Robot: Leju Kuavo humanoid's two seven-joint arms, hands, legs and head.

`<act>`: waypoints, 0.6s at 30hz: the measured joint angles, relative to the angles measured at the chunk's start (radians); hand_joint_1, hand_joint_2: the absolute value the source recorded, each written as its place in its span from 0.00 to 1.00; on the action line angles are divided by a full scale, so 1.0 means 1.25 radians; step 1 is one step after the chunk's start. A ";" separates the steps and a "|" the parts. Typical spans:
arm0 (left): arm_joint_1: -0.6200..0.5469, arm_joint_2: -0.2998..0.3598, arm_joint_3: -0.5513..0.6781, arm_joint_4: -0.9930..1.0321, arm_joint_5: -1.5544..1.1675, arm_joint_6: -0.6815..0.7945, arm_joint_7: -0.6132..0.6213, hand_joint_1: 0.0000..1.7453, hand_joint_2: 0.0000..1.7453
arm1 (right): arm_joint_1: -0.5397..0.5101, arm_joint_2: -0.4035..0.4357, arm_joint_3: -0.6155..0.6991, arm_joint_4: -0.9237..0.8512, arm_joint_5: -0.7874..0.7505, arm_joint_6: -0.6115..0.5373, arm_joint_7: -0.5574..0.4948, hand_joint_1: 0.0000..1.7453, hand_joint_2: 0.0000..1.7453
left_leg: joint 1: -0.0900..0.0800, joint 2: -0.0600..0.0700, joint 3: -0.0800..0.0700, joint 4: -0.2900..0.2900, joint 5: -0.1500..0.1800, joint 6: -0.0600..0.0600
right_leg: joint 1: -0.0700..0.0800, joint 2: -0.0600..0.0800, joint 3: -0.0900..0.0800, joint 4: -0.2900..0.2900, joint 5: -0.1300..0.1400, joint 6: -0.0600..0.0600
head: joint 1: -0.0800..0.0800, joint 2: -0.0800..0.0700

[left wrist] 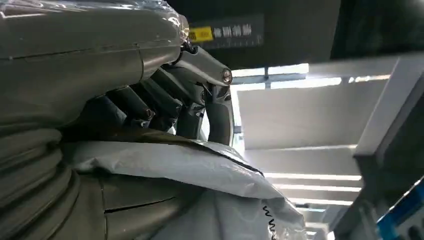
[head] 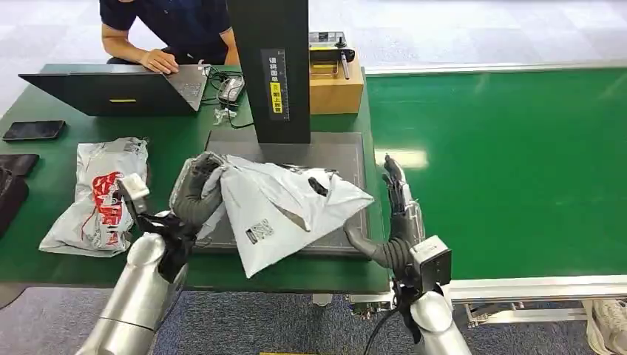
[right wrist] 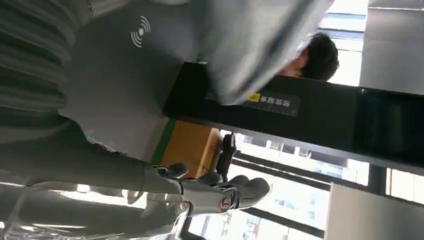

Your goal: Moved the parcel from conveyor to table for the left to box.

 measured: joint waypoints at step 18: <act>-0.012 0.000 0.145 0.032 0.313 0.118 0.214 1.00 1.00 | 0.002 0.001 0.003 0.005 0.008 -0.011 -0.002 0.00 1.00 | 0.000 0.000 0.000 0.000 0.000 0.000 | 0.000 0.000 0.000 0.000 0.000 0.000 | 0.000 0.000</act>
